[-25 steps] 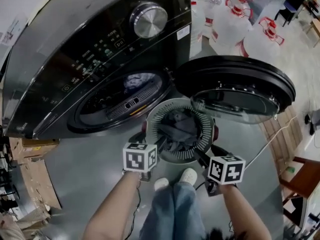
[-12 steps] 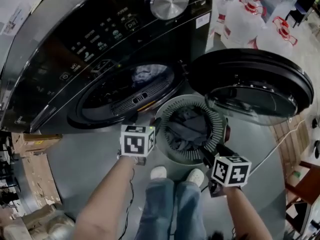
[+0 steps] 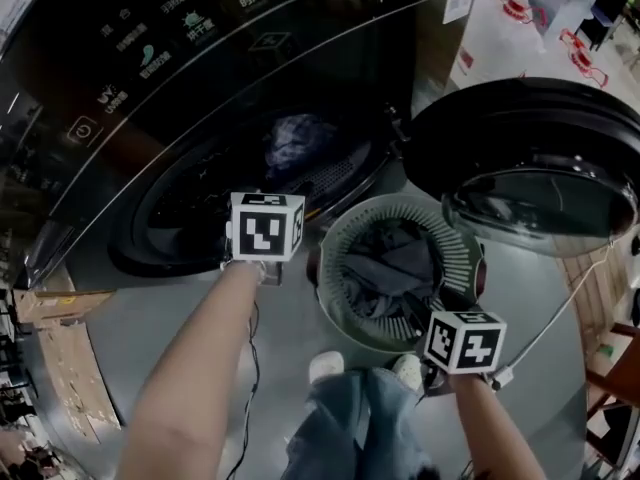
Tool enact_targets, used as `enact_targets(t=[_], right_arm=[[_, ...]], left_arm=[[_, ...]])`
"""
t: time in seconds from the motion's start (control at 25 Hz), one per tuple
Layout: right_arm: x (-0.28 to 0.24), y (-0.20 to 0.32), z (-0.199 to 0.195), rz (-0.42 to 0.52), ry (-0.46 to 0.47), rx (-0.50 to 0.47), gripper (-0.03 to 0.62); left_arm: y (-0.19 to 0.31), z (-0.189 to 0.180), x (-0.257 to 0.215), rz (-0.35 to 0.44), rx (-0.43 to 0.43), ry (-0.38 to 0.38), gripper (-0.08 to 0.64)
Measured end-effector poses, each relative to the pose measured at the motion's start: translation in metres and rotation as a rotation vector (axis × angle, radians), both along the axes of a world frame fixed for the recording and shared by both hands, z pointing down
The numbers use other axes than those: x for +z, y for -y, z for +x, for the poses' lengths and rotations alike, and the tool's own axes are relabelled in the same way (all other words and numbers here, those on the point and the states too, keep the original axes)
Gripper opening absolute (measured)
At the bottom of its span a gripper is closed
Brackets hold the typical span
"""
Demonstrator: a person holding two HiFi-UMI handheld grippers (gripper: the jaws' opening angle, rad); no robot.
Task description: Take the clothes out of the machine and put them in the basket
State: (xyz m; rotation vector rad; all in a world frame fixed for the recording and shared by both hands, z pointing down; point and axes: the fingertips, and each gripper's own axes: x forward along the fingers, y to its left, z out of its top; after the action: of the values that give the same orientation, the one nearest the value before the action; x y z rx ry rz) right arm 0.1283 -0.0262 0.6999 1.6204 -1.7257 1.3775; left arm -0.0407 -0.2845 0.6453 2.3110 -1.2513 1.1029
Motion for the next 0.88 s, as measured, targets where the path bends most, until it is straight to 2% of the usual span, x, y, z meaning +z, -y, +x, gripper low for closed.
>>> enact_targets(t=[0.16, 0.28, 0.4, 0.56, 0.72, 0.88], right_arm=[[0.026, 0.019, -0.008, 0.004, -0.030, -0.039, 0.311], [0.040, 0.040, -0.005, 0.013, -0.051, -0.048, 0.310], [0.049, 0.055, -0.002, 0.023, -0.065, -0.058, 0.310], [0.060, 0.069, 0.000, 0.039, -0.076, -0.069, 0.310], [0.067, 0.077, 0.000, 0.057, -0.083, -0.094, 0.310], [0.070, 0.083, 0.001, 0.069, -0.105, -0.127, 0.307]], left_arm=[[0.033, 0.006, 0.012, 0.041, 0.061, 0.017, 0.345], [0.057, 0.016, 0.020, 0.074, 0.140, 0.057, 0.345], [0.076, 0.023, 0.036, 0.072, 0.192, 0.105, 0.345], [0.096, 0.021, 0.063, 0.016, 0.204, 0.206, 0.345], [0.113, 0.024, 0.085, 0.022, 0.264, 0.331, 0.347], [0.118, 0.026, 0.103, -0.044, 0.293, 0.438, 0.348]])
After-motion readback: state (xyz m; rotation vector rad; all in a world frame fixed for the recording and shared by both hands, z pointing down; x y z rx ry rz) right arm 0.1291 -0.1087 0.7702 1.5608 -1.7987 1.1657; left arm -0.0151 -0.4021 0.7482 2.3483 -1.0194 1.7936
